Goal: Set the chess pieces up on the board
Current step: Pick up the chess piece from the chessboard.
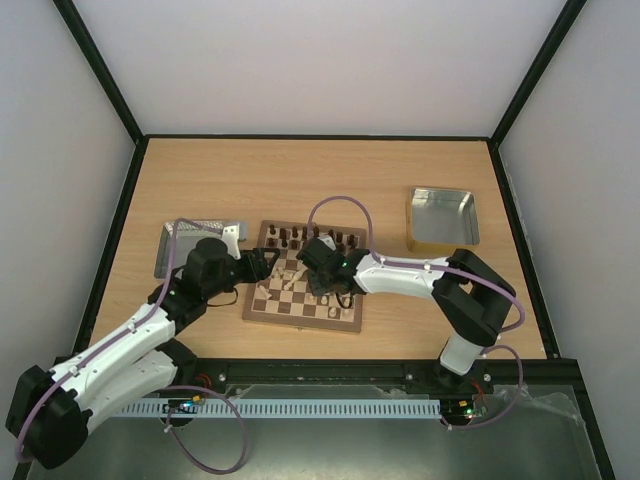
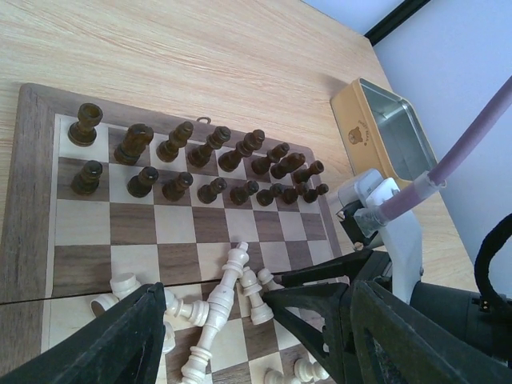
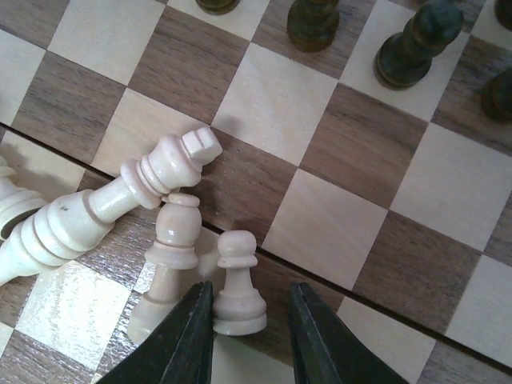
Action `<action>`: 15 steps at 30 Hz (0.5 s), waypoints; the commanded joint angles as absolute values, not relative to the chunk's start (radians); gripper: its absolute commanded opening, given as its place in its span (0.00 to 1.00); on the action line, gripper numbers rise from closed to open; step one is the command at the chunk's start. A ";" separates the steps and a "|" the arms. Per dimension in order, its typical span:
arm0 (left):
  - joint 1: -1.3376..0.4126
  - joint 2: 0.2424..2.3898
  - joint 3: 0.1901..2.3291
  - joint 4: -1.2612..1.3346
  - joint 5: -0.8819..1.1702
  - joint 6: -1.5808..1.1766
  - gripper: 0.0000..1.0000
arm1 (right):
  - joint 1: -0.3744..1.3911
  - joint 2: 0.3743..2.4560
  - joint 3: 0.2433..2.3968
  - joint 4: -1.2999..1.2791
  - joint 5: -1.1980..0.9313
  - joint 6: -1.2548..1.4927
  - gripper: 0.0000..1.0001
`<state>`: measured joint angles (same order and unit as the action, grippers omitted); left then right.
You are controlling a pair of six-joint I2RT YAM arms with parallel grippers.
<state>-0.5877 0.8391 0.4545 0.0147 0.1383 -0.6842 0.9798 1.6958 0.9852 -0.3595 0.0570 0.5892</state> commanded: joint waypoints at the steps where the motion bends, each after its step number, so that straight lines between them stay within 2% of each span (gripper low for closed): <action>1: -0.583 0.820 0.446 0.016 0.140 -0.684 0.66 | 0.977 1.740 0.985 -0.357 0.098 0.564 0.22; 5: -0.581 0.812 0.445 0.014 0.144 -0.689 0.66 | 0.976 1.726 0.973 -0.351 0.108 0.561 0.09; 10: -0.583 0.808 0.443 0.022 0.174 -0.708 0.66 | 0.976 1.642 0.930 -0.317 0.178 0.555 0.08; 15: -0.582 0.814 0.442 0.061 0.249 -0.758 0.67 | 0.977 1.479 0.856 -0.180 0.195 0.489 0.08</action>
